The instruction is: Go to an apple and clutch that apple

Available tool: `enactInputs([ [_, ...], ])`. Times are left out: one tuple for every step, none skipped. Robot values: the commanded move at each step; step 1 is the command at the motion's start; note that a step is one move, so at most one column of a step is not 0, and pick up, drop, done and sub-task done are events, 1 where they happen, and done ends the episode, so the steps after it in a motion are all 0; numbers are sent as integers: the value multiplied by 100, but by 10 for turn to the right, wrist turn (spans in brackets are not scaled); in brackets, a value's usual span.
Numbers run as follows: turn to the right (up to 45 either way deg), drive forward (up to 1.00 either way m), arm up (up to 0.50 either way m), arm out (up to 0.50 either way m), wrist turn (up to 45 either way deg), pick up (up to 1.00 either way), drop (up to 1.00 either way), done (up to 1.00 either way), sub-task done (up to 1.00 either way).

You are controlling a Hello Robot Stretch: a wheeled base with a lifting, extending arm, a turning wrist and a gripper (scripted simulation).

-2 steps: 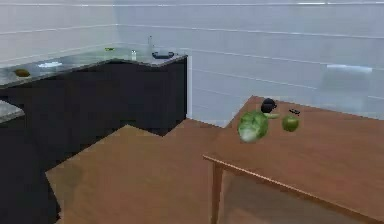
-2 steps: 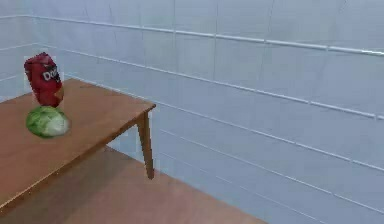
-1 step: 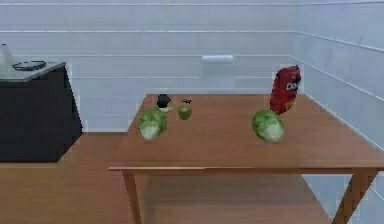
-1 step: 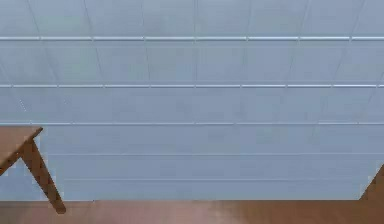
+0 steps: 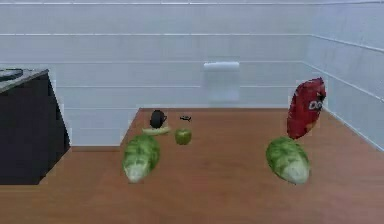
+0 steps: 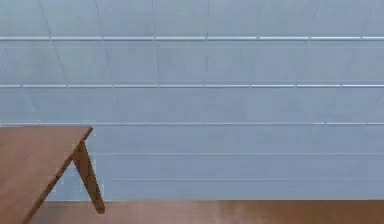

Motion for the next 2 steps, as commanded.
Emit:
enactInputs([
  [-450, 0, 0, 0, 0, 0, 0, 0, 0],
  [-420, 0, 0, 0, 0, 0, 0, 0, 0],
])
